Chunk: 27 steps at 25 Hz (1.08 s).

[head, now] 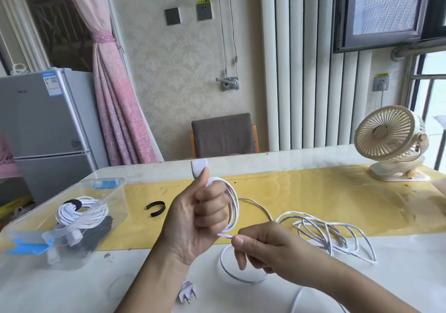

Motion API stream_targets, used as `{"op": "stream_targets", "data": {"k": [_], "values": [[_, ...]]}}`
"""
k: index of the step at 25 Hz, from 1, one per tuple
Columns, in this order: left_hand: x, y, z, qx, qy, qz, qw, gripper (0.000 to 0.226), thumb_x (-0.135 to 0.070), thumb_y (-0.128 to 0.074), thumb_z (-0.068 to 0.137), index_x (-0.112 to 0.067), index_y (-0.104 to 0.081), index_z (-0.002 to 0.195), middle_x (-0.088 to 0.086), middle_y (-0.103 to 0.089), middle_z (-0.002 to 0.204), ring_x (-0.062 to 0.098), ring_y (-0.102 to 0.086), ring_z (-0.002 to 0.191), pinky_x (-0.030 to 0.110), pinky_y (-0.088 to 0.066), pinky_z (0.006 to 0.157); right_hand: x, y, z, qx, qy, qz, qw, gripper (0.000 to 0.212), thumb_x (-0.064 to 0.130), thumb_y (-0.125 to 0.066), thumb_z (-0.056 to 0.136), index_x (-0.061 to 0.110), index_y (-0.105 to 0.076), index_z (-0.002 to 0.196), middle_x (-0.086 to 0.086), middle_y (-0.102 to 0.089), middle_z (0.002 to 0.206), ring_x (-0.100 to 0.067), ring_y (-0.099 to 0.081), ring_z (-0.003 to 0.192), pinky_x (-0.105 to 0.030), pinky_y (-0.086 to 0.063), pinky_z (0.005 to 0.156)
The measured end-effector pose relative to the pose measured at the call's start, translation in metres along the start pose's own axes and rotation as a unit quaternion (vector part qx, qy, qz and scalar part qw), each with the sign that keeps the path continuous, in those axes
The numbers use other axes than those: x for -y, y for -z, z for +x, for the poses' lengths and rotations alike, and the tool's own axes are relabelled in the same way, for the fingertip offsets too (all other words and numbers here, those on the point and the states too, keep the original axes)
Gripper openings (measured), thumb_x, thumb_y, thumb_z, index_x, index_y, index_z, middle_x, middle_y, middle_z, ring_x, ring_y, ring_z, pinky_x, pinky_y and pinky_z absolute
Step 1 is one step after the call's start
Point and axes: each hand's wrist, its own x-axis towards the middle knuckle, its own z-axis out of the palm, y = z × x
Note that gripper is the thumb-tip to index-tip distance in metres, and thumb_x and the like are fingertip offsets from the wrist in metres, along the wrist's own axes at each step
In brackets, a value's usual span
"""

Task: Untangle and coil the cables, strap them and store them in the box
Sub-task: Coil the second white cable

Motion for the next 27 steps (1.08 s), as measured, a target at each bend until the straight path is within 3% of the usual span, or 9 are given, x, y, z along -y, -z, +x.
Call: {"op": "stream_targets", "data": {"k": [4,6,10,14,18,22,27], "values": [[-0.001,0.008,-0.01,0.085,0.155,0.129,0.976,0.037,-0.042,-0.034,0.1,-0.022,-0.034,0.068,-0.01,-0.031,0.055,0.005,-0.024,0.044,0.02,-0.011,0.037,-0.004,0.021,-0.003,-0.045,-0.032,-0.129,0.99,0.036,0.047,-0.057,0.088,0.025,-0.057,0.06,0.009,-0.035,0.049,-0.014,-0.032,0.052,-0.027,-0.027,0.05],[-0.001,0.01,-0.014,0.094,0.205,0.192,0.955,0.037,-0.047,-0.04,0.096,-0.027,-0.039,0.065,-0.012,-0.029,0.052,0.005,-0.022,0.042,0.019,-0.011,0.037,-0.005,0.035,-0.005,-0.082,-0.049,-0.19,0.977,0.036,0.043,-0.06,0.088,0.023,-0.057,0.058,0.007,-0.032,0.048,-0.012,-0.029,0.05,-0.025,-0.025,0.049],[0.008,0.011,-0.012,0.038,0.246,0.303,0.92,0.035,-0.053,-0.052,0.089,-0.026,-0.052,0.066,-0.014,-0.033,0.052,0.006,-0.017,0.045,0.012,-0.018,0.039,-0.006,0.062,-0.01,-0.161,-0.081,-0.221,0.959,0.033,0.039,-0.063,0.086,0.02,-0.062,0.06,0.006,-0.032,0.046,-0.01,-0.028,0.045,-0.021,-0.024,0.046],[0.015,0.013,-0.008,-0.028,0.27,0.395,0.878,0.028,-0.04,-0.047,0.093,-0.019,-0.063,0.083,-0.01,-0.038,0.058,0.003,-0.025,0.046,0.014,-0.022,0.045,-0.004,0.071,-0.01,-0.263,-0.073,-0.256,0.927,0.032,0.037,-0.072,0.079,0.014,-0.059,0.059,0.007,-0.036,0.044,-0.008,-0.028,0.044,-0.019,-0.022,0.044],[0.017,0.015,-0.006,-0.064,0.282,0.448,0.846,0.034,-0.036,-0.042,0.098,-0.012,-0.063,0.109,-0.007,-0.04,0.067,0.008,-0.024,0.053,0.018,-0.022,0.05,0.001,0.084,-0.014,-0.354,-0.097,-0.151,0.918,0.044,0.037,-0.08,0.068,0.011,-0.047,0.053,0.005,-0.036,0.045,-0.011,-0.033,0.045,-0.016,-0.026,0.044],[0.029,0.021,-0.001,-0.176,0.278,0.546,0.77,0.037,-0.031,-0.035,0.102,-0.008,-0.057,0.122,-0.006,-0.047,0.07,0.006,-0.031,0.048,0.016,-0.029,0.05,0.004,0.077,-0.015,-0.326,-0.091,-0.019,0.941,0.047,0.044,-0.073,0.068,0.011,-0.042,0.056,0.0,-0.026,0.051,-0.015,-0.022,0.045,-0.02,-0.021,0.042],[0.039,0.035,0.014,-0.389,0.092,0.422,0.814,0.038,-0.031,-0.032,0.102,-0.005,-0.06,0.105,0.0,-0.043,0.063,0.005,-0.028,0.037,0.016,-0.022,0.04,0.014,0.057,-0.011,-0.203,-0.035,0.123,0.971,0.032,0.034,-0.055,0.082,0.005,-0.066,0.076,0.006,-0.023,0.05,-0.008,-0.015,0.045,-0.015,-0.017,0.041]]}}
